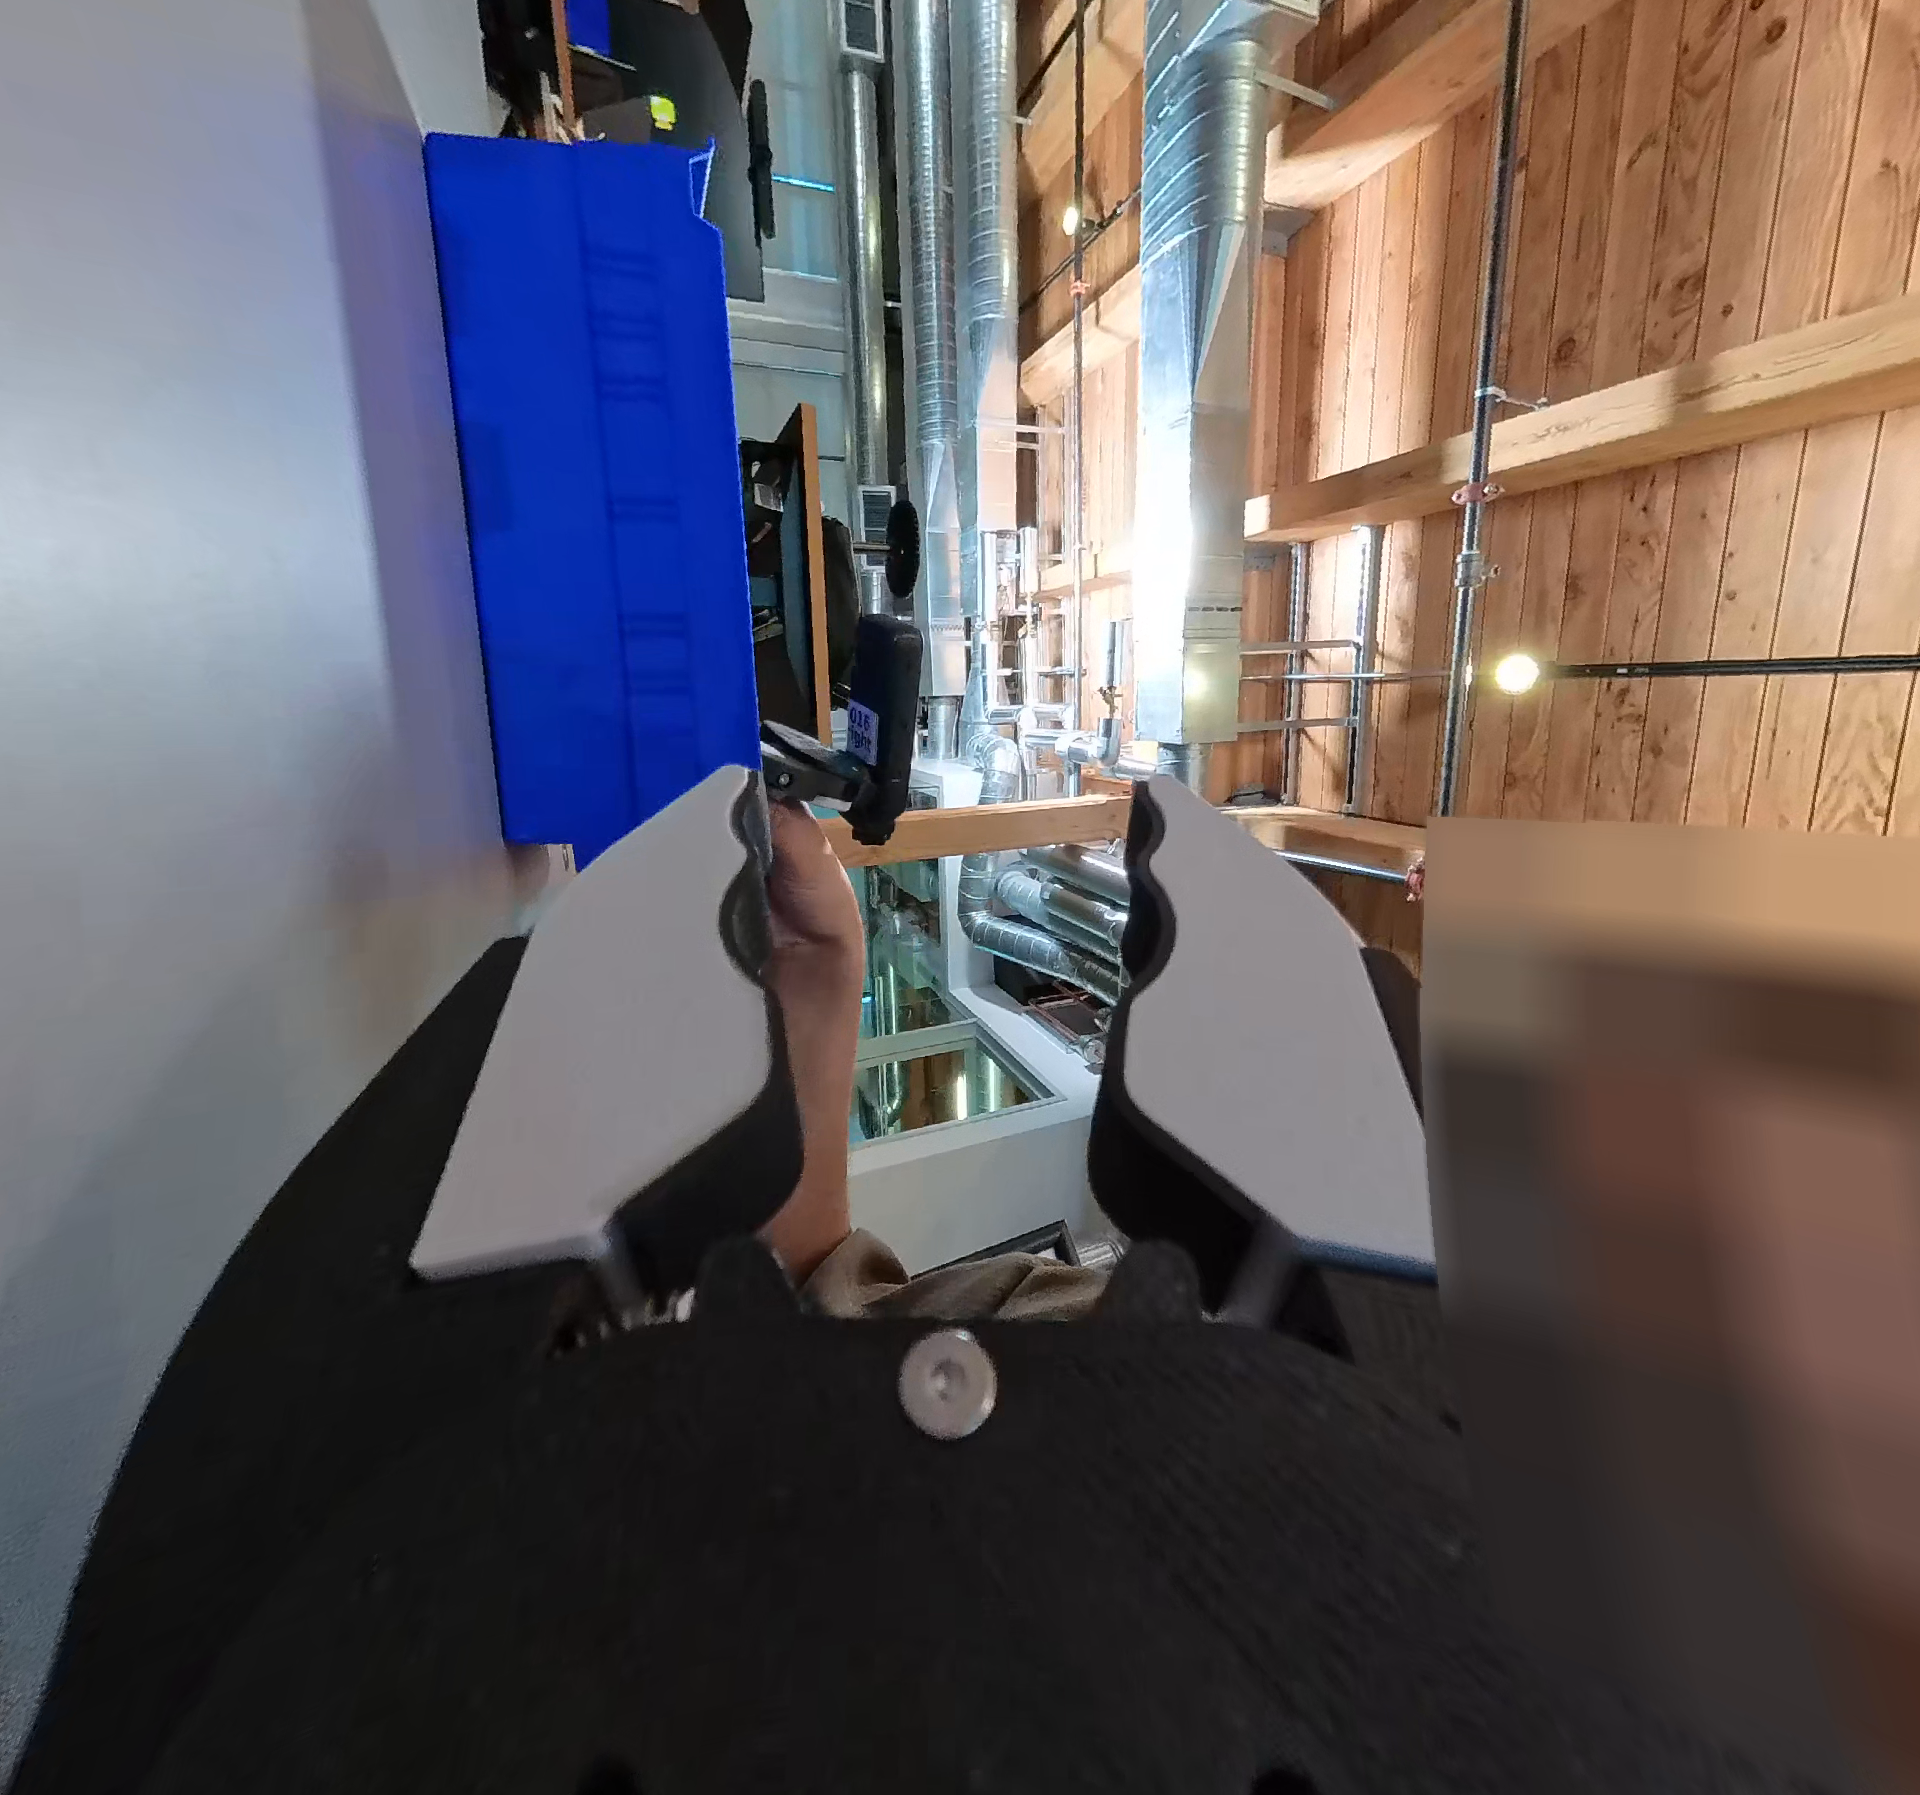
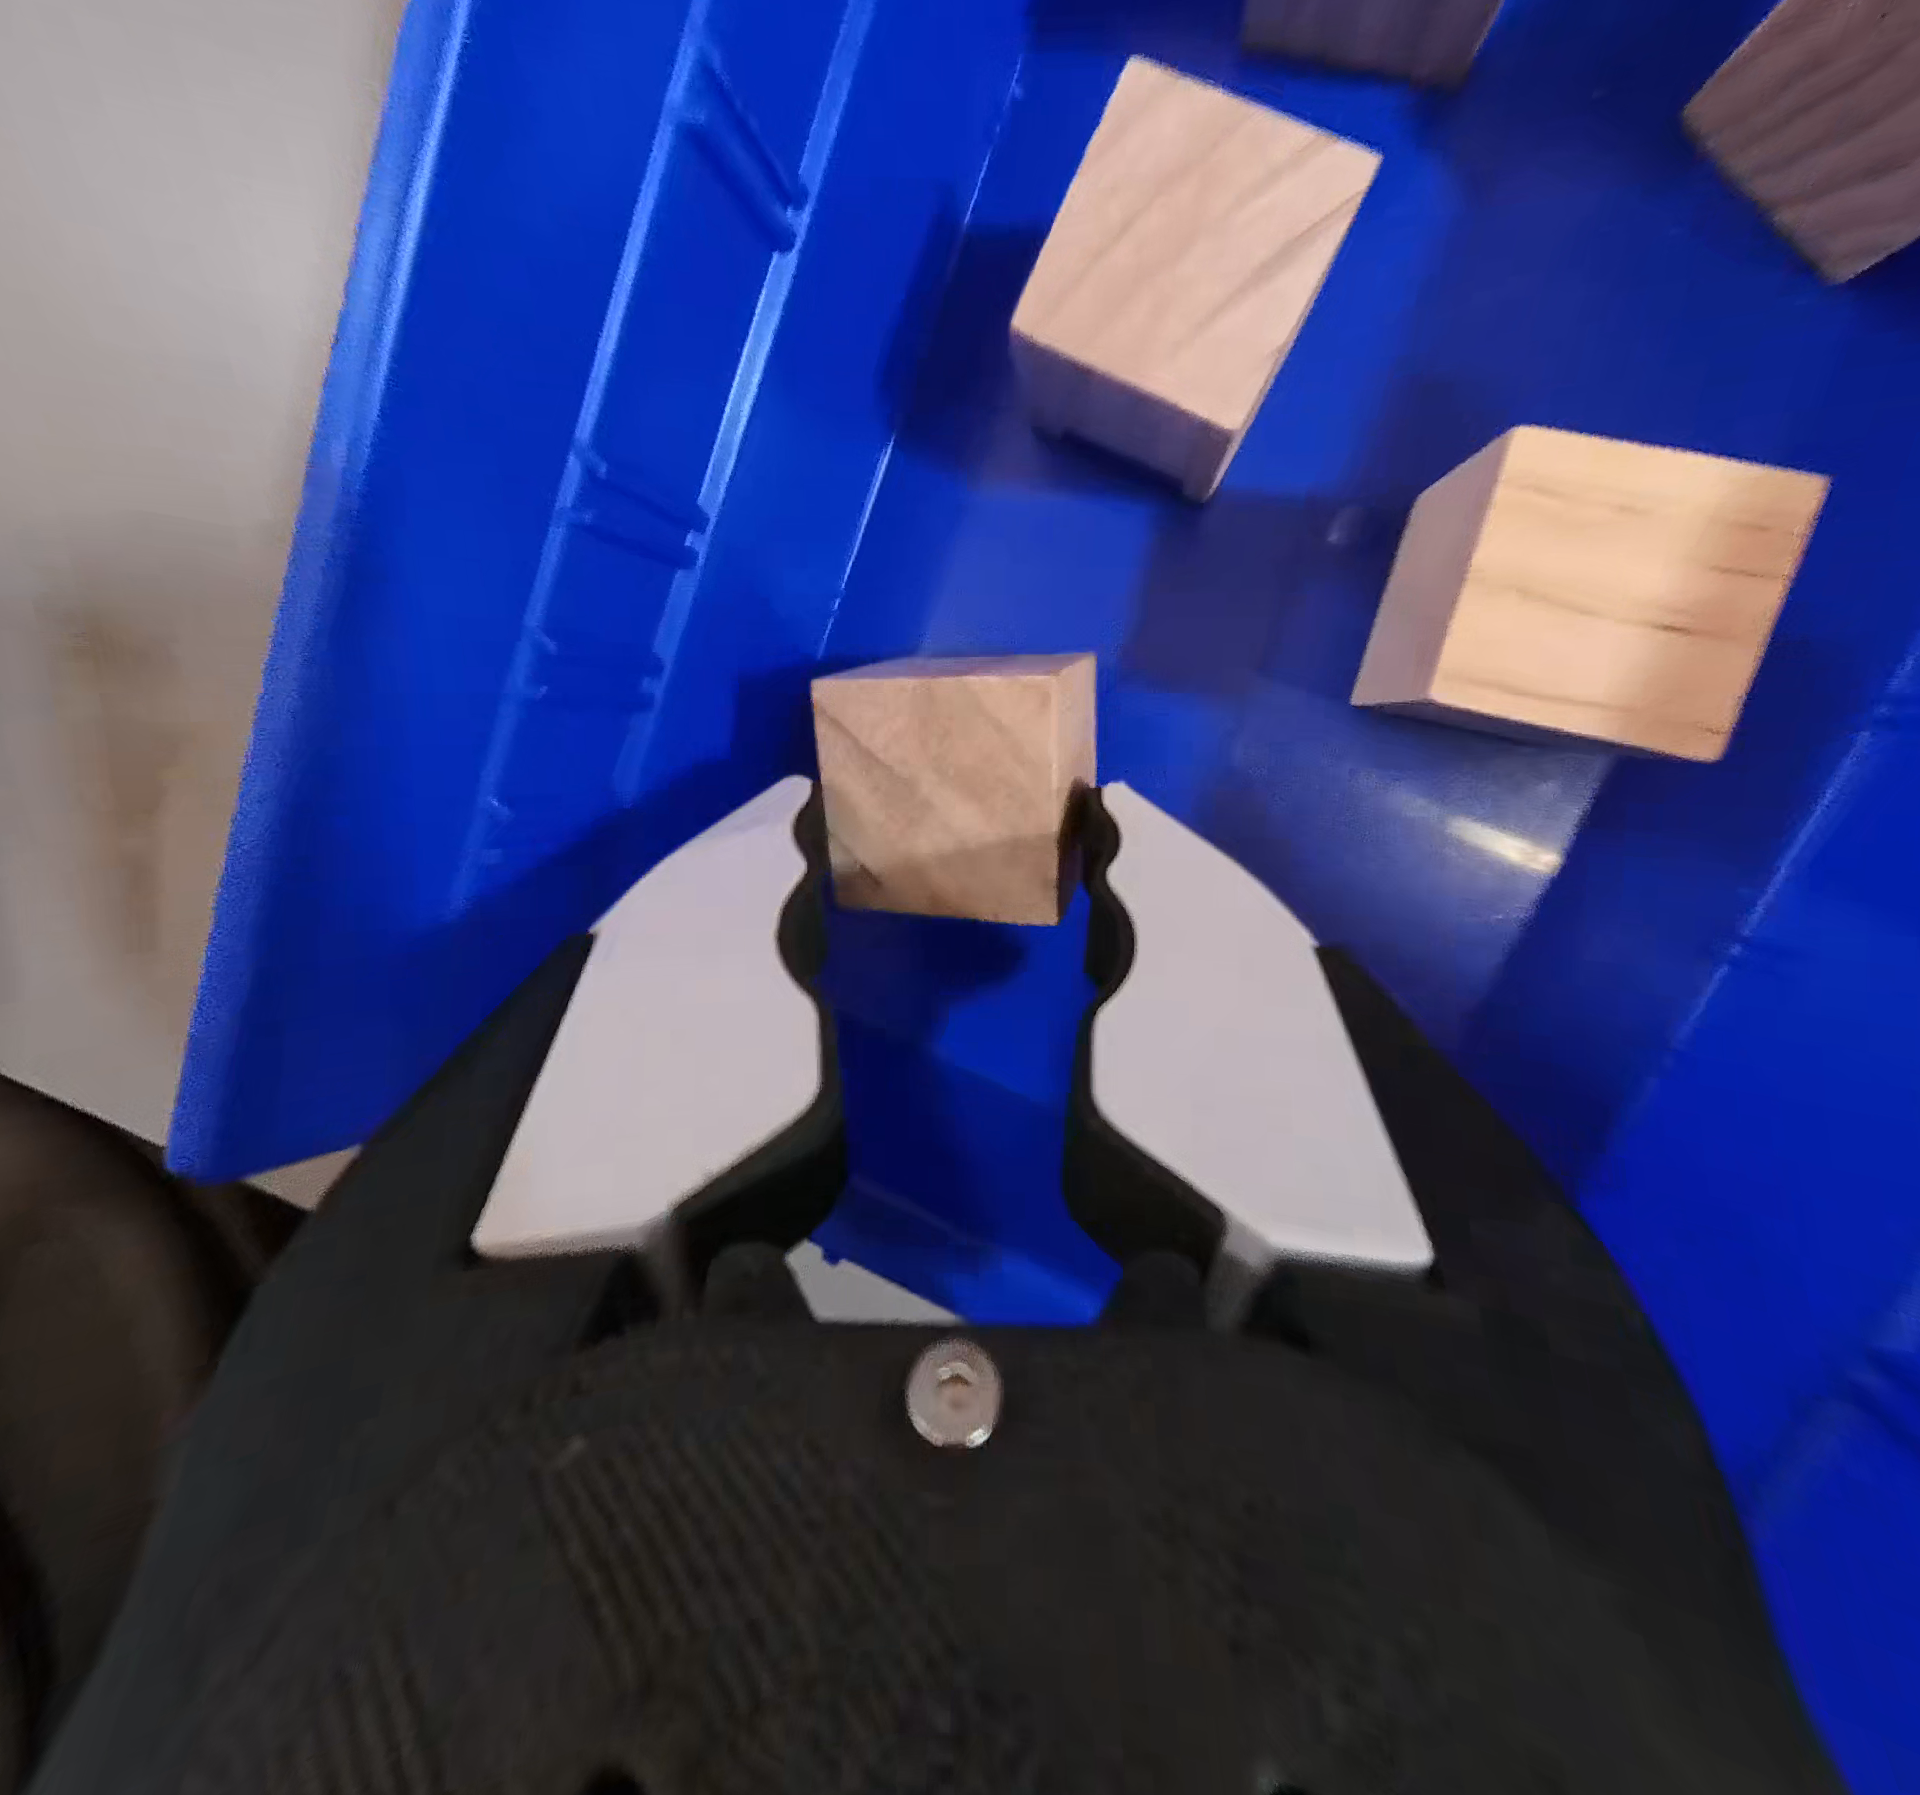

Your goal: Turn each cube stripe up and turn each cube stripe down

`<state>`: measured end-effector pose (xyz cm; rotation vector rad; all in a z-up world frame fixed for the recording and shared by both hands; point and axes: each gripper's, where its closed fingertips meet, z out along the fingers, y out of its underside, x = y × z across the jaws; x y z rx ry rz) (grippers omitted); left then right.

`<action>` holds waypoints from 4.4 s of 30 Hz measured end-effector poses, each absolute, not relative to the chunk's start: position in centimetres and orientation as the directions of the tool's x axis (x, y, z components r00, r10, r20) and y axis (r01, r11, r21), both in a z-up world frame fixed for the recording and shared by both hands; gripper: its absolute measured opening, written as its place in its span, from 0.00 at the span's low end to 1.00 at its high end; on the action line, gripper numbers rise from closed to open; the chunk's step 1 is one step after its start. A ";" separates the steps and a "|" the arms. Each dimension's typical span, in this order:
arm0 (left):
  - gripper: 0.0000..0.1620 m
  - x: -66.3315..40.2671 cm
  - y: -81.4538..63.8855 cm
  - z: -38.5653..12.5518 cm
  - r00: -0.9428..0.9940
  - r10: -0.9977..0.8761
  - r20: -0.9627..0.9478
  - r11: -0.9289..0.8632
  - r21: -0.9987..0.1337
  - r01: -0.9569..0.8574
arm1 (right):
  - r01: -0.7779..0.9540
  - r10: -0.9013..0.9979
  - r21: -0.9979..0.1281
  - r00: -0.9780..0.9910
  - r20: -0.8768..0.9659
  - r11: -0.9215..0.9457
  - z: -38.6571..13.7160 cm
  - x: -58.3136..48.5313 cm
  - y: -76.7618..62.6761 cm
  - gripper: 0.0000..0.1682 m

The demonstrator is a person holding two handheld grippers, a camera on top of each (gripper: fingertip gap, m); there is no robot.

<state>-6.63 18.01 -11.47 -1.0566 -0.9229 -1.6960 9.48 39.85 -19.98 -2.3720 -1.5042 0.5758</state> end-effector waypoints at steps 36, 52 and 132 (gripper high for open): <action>0.38 -46.8 -7.4 -10.2 0.389 0.871 0.301 0.071 -0.860 0.505 | 0.270 0.878 -0.877 -0.167 -0.449 -0.397 1.8 1.9 28.5 0.32; 0.29 -52.1 -8.1 -18.7 0.314 0.948 0.055 -0.174 -0.735 0.655 | 0.229 0.842 -0.872 -0.241 -0.482 -0.433 3.9 2.3 26.9 0.29; 0.35 -3.2 18.6 -9.5 -0.333 -0.340 0.880 -0.579 0.083 0.811 | 0.397 0.723 -0.784 0.684 -0.095 -0.478 -17.0 14.5 46.5 0.24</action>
